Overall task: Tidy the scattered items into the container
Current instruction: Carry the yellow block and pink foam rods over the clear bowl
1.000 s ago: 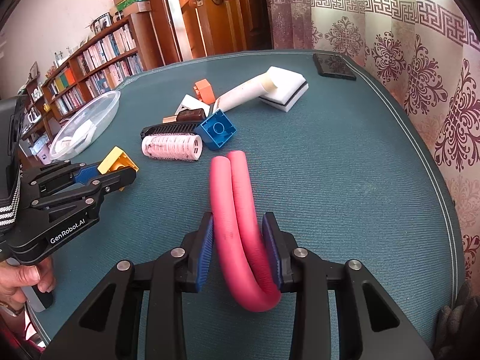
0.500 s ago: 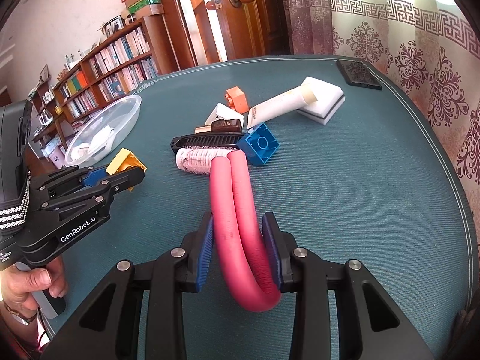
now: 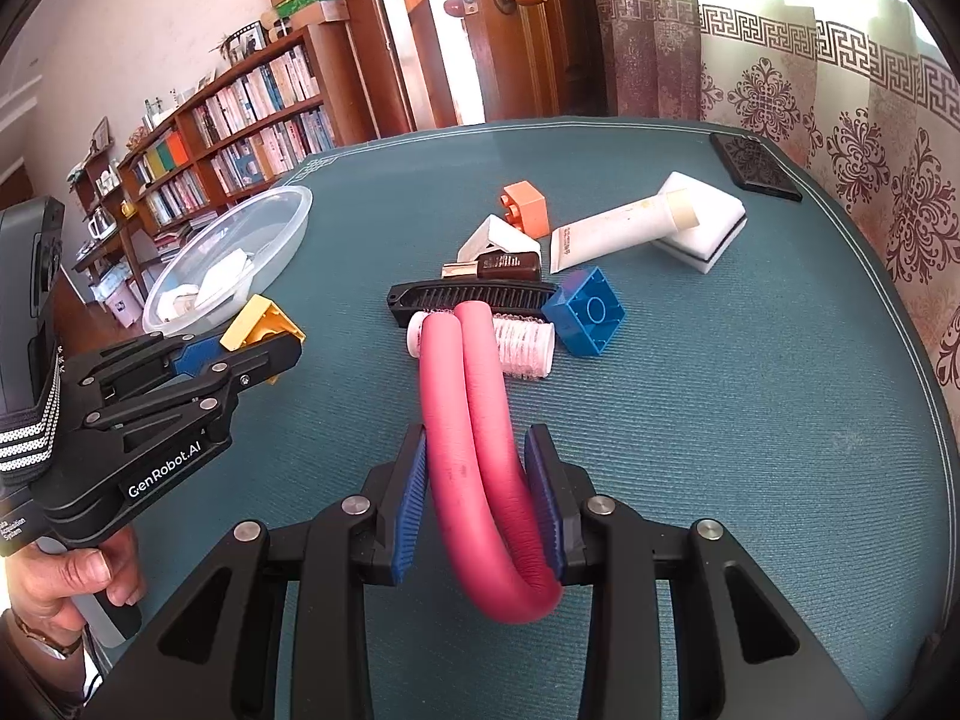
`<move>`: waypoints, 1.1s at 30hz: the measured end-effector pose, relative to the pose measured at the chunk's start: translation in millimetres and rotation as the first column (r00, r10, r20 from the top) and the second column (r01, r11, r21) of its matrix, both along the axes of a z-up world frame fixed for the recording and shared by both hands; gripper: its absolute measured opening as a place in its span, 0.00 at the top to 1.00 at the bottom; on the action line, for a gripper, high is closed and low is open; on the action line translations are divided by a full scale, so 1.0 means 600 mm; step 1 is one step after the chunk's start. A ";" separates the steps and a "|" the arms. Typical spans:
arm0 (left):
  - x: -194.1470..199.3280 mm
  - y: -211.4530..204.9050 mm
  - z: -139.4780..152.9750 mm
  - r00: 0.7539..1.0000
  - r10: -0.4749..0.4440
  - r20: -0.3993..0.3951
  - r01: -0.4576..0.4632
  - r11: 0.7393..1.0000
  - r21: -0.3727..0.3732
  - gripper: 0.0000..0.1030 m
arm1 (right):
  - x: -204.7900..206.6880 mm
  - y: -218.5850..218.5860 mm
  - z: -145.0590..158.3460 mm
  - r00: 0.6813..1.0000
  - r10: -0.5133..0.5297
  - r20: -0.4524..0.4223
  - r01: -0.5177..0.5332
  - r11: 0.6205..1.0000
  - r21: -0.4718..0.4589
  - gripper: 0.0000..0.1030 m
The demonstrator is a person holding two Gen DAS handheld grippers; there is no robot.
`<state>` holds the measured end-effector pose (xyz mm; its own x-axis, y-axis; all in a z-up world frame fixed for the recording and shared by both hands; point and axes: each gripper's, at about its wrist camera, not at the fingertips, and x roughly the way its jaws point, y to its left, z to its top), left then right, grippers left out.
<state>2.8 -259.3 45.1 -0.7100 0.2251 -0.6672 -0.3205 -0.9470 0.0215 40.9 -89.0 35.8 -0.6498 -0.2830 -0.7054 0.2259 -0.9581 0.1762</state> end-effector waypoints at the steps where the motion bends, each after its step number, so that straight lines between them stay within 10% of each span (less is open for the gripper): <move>1: -0.001 -0.002 0.000 1.000 0.001 -0.001 -0.001 1.000 0.004 0.75 | -0.001 -0.004 0.001 1.000 0.002 -0.001 -0.002 1.000 0.001 0.66; 33: -0.118 -0.228 0.037 0.954 0.297 -0.034 -0.295 0.954 0.062 0.75 | -0.084 -0.184 0.051 0.985 0.157 -0.076 -0.160 0.986 -0.045 0.66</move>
<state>-67.7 -395.9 67.1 -0.7777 0.0364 -0.6276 -0.0254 -0.9993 -0.0264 -9.5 -199.6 66.6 -0.6421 -0.4207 -0.6409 0.3881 -0.8993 0.2016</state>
